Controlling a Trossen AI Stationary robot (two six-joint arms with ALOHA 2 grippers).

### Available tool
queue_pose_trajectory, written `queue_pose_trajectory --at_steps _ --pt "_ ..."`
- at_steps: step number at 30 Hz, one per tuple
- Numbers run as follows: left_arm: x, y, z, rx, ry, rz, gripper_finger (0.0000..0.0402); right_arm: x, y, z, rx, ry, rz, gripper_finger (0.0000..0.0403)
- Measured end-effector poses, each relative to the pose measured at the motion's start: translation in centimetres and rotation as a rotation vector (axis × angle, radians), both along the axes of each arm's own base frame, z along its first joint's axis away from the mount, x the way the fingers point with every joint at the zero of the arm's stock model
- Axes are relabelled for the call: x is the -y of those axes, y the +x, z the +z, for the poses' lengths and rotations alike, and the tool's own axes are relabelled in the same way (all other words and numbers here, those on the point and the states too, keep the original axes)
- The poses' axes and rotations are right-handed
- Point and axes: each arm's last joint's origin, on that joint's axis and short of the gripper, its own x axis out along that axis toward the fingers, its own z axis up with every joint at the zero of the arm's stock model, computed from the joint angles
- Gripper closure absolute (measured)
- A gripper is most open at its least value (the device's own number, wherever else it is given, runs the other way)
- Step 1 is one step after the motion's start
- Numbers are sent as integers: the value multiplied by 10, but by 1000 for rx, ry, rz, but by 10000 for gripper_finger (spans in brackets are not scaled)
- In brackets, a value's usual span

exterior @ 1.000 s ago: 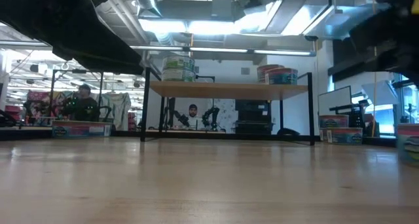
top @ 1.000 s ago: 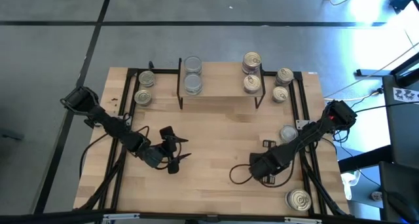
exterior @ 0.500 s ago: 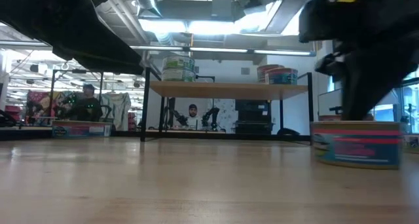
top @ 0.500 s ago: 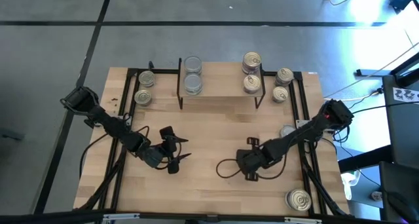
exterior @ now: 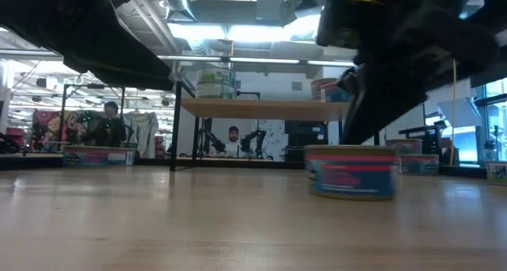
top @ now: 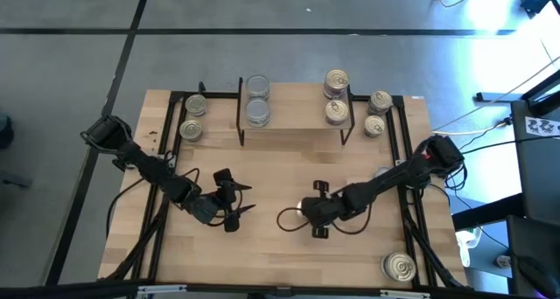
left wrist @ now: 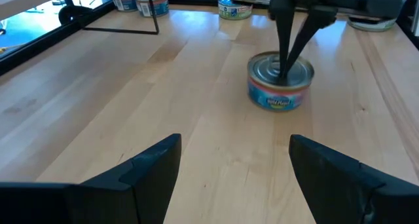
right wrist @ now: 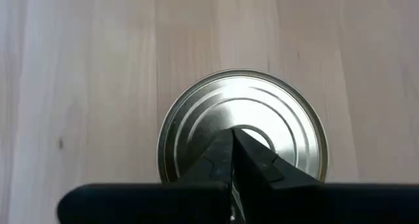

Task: Stack canned seafood by type on shelf
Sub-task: Stack the blue pink tuna can on top of the blue pink tuna can on the shelf

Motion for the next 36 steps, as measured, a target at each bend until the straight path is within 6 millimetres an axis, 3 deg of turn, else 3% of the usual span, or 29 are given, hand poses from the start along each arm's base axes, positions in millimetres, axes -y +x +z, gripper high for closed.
queue_pose_trajectory --at_steps 10,19,22,28,32,36 --pt "0 0 0 0 -1 0 121 9 16 5 130 -4 14 388" --pt "-1 1 0 1 0 4 121 1 -23 46 179 -34 58 388" --pt "-4 2 0 -15 45 -2 121 0 -34 37 261 -4 74 388" --pt "-16 8 0 -42 122 19 121 10 -55 -5 429 90 72 388" --pt "-23 11 0 -43 120 49 121 16 -69 -17 587 166 60 388" --pt "-30 14 0 -37 97 87 121 22 -78 -26 637 178 58 388"
